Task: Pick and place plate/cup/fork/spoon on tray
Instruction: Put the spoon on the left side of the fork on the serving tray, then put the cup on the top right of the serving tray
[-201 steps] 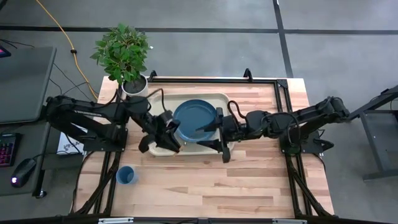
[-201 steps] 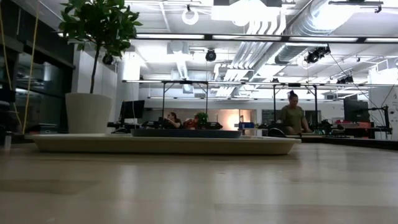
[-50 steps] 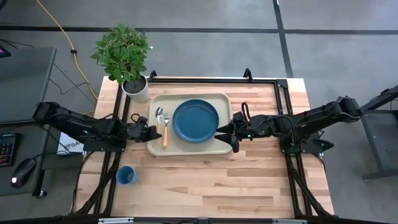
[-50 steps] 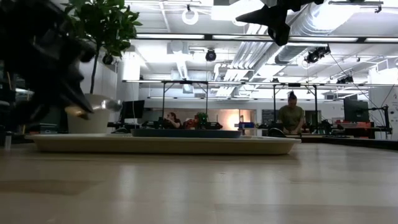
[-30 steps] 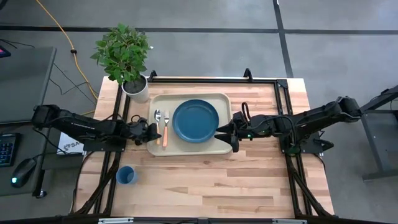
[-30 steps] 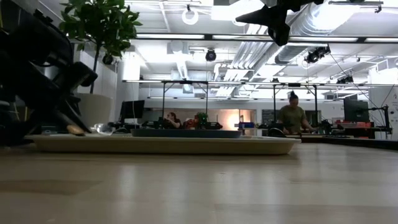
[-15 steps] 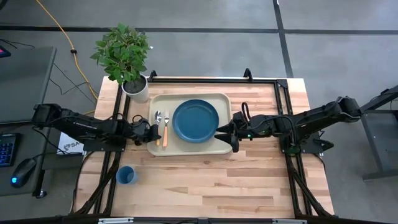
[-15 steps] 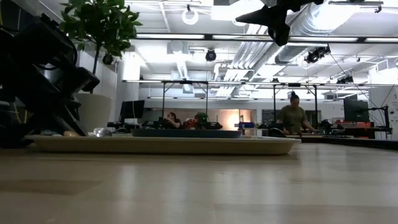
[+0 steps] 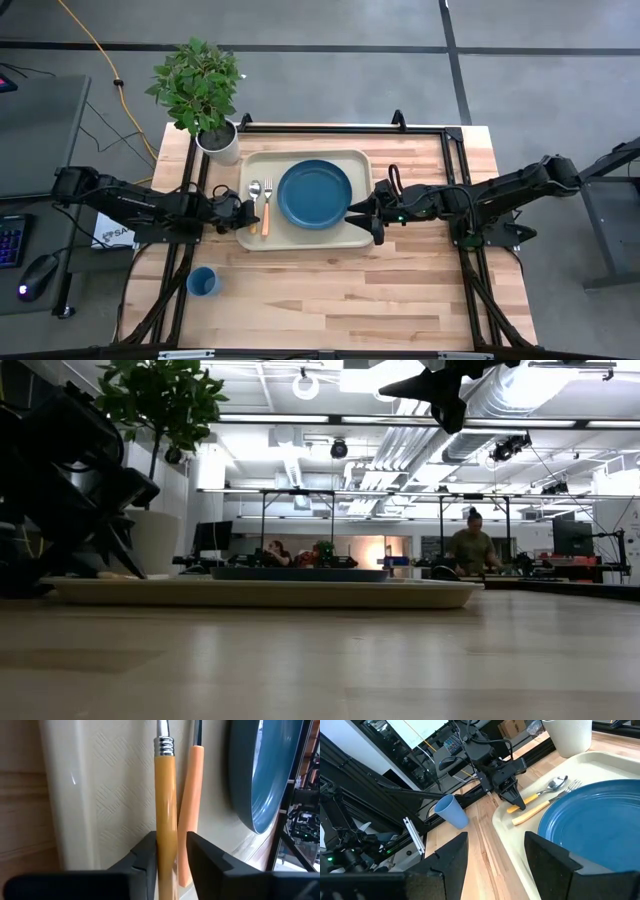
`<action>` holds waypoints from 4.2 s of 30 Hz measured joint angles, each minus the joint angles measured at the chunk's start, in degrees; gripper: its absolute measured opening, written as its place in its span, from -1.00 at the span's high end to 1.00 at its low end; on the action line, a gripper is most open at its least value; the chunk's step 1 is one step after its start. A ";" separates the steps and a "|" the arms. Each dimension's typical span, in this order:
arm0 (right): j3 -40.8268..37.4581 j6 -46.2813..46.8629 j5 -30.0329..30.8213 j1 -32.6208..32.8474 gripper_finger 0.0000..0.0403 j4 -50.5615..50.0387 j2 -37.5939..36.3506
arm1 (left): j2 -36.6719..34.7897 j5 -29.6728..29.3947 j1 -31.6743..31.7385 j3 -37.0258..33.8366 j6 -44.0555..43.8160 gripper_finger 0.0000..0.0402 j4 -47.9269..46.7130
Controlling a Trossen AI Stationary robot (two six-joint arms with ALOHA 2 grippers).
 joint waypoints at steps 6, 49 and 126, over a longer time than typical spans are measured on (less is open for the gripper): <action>0.00 0.00 0.00 0.00 0.08 0.00 0.00 | -0.09 -0.07 0.00 -0.07 0.22 0.46 0.52; -0.02 0.00 -0.30 0.00 0.08 -0.98 0.02 | -0.16 3.20 -0.02 7.37 3.09 0.44 -17.75; 0.00 -21.06 0.11 -6.37 0.94 8.45 -17.78 | -10.15 -4.07 -13.09 47.95 82.40 1.00 -6.64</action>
